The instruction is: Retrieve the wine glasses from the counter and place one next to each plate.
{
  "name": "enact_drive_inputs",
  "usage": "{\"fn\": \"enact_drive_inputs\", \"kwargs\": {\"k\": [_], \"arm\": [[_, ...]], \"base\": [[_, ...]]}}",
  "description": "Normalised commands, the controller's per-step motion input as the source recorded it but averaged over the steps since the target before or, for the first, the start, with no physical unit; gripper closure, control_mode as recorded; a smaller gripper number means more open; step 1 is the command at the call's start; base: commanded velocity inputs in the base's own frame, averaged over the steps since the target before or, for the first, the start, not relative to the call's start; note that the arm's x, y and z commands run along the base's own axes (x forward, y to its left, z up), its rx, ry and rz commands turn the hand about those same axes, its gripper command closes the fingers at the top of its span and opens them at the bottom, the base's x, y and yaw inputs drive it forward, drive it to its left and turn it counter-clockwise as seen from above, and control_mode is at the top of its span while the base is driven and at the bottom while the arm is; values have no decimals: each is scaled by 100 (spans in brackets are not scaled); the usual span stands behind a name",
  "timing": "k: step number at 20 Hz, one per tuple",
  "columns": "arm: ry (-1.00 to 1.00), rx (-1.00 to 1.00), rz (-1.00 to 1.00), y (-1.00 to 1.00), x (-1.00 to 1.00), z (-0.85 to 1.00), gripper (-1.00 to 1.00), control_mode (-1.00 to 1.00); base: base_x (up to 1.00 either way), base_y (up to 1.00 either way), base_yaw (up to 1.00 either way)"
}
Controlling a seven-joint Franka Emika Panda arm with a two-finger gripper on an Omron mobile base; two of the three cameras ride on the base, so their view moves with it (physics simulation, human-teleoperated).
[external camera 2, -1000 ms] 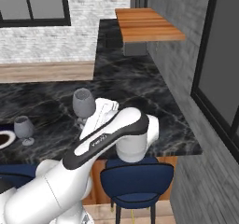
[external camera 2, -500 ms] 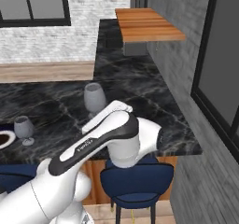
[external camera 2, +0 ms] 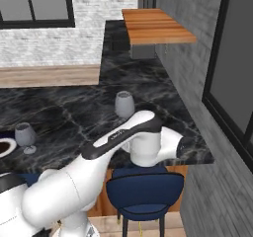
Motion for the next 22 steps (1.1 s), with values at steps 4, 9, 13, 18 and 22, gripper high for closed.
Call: {"fn": "enact_drive_inputs", "kwargs": {"k": [4,9,13,18,22], "arm": [[0,0,-3,-62,78,-55,100,-100],[0,0,-1,-66,75,-53,100,-100],[0,0,0,-51,69,-46,100,-100],[0,0,0,-63,62,-48,100,-100],[0,0,3,-71,59,-50,100,-100]], "base": [[0,0,0],[0,0,0],[0,0,0],[0,0,0],[0,0,0]]}}
